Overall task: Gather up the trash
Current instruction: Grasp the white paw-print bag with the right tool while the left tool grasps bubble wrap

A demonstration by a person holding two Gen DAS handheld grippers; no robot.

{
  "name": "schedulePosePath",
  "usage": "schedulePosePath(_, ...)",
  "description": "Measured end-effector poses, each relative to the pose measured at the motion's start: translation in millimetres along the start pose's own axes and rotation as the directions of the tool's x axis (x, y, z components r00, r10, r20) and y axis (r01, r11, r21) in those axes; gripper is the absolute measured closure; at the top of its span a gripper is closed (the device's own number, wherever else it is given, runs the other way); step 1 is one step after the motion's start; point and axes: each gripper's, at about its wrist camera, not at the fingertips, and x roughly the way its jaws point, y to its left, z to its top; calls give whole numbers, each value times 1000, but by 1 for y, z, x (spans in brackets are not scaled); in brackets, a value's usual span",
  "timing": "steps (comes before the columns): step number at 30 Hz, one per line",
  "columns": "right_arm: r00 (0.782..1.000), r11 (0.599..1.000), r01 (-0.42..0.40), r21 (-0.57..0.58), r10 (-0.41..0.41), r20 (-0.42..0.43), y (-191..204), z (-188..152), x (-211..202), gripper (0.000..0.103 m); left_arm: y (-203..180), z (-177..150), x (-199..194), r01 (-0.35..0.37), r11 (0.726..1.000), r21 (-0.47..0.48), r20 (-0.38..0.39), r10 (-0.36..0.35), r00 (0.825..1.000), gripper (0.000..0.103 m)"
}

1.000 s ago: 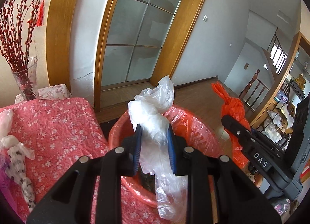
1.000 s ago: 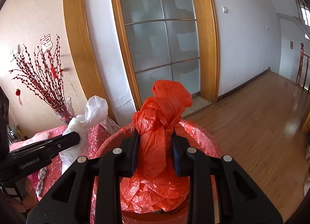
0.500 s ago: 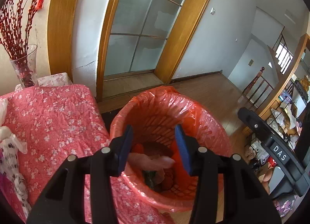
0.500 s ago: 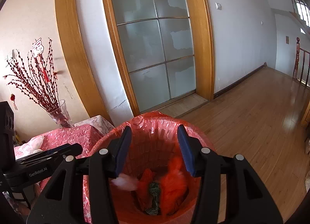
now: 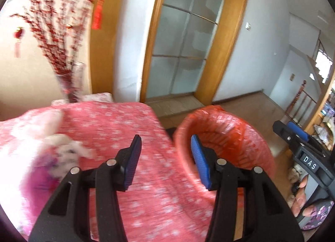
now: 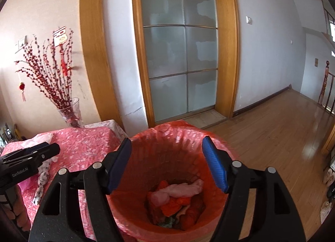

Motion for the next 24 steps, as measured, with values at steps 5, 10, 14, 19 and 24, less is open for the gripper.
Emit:
schedulePosePath(5,997,996,-75,-57,75,-12,42,-3,0,33,44,-6,-38,-101,994,-26,54,103,993,52)
schedulePosePath(10,984,979,-176,-99,171,-51,89,-12,6,36,99,-17,-78,-201,975,-95,89,210,974,51)
schedulePosePath(14,957,949,-281,-144,265,-119,139,-25,15,43,147,-26,-108,-300,941,-156,94,316,944,50)
schedulePosePath(19,908,902,-394,-175,353,-224,198,-47,27,54,197,-38,-136,-387,893,-230,75,413,907,50)
schedulePosePath(24,877,876,-440,-198,371,-305,242,-66,41,57,227,-50,-153,-423,864,-274,57,454,889,50)
